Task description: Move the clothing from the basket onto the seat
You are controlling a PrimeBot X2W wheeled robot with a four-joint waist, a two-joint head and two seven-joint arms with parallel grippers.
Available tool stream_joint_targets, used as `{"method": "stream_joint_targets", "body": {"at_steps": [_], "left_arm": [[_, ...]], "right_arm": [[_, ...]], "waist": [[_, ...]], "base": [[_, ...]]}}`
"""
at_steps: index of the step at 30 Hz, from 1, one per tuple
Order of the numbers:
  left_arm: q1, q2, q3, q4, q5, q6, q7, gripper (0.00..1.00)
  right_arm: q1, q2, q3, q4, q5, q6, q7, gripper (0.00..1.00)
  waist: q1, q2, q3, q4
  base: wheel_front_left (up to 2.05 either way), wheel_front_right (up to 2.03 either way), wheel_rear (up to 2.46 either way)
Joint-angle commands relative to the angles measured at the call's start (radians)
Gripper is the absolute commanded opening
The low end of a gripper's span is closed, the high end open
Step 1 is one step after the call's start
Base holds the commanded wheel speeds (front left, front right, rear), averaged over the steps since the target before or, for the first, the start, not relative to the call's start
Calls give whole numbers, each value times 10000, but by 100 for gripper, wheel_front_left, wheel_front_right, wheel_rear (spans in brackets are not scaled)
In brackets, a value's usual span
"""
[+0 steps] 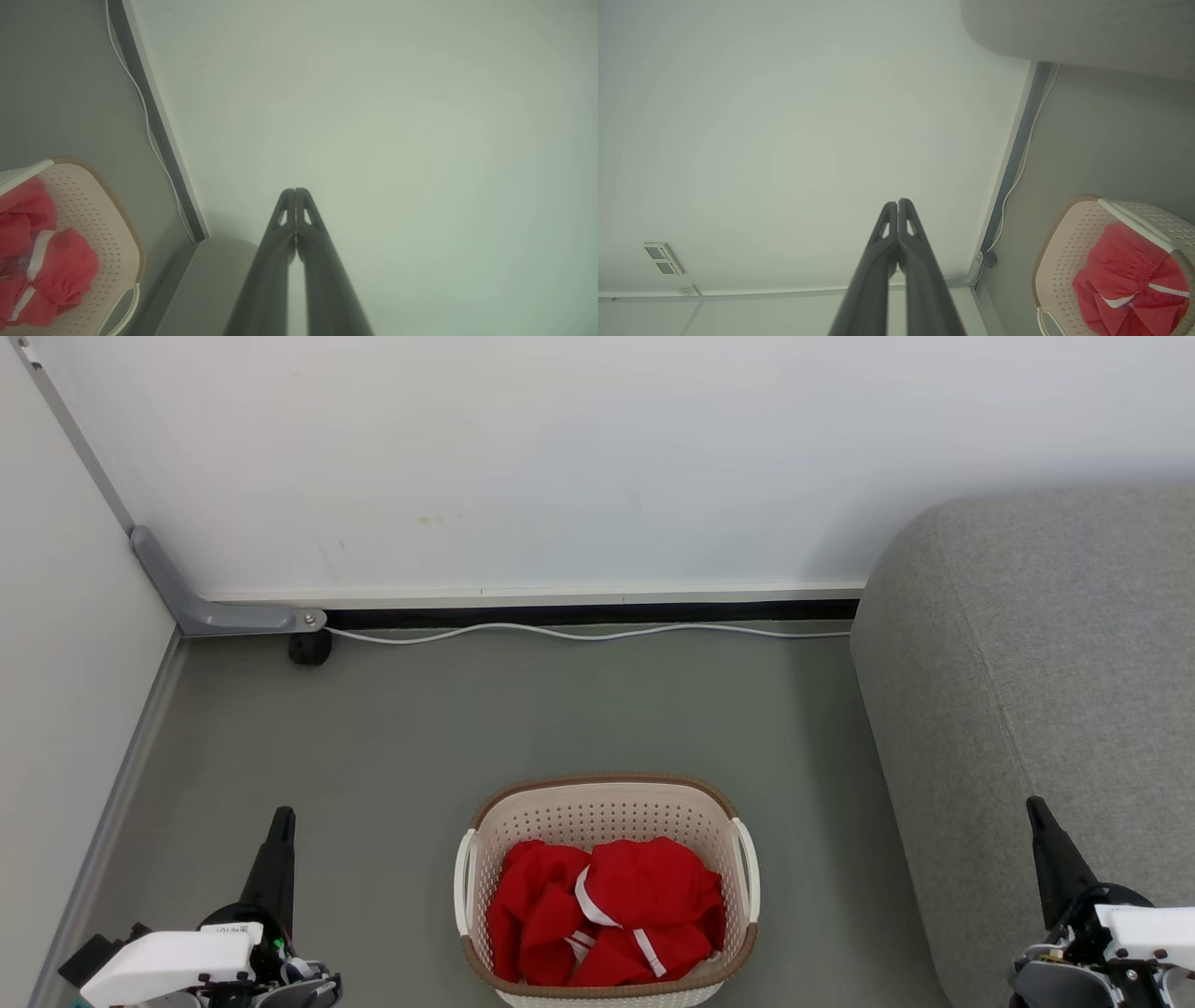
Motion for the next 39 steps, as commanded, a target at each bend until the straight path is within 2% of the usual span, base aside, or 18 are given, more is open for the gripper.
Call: {"method": "stream_joint_targets", "body": {"at_steps": [1, 39], "left_arm": [[-578, 183, 319, -288, -40, -75, 57, 0], [-578, 183, 319, -288, -40, -75, 57, 0]], "right_arm": [[-361, -104, 168, -305, 117, 44, 73, 0], [-361, -104, 168, -305, 117, 44, 73, 0]], "waist": [[0, 0, 0, 0], [0, 0, 0, 0]], "base": [[0, 0, 0], [0, 0, 0]]}}
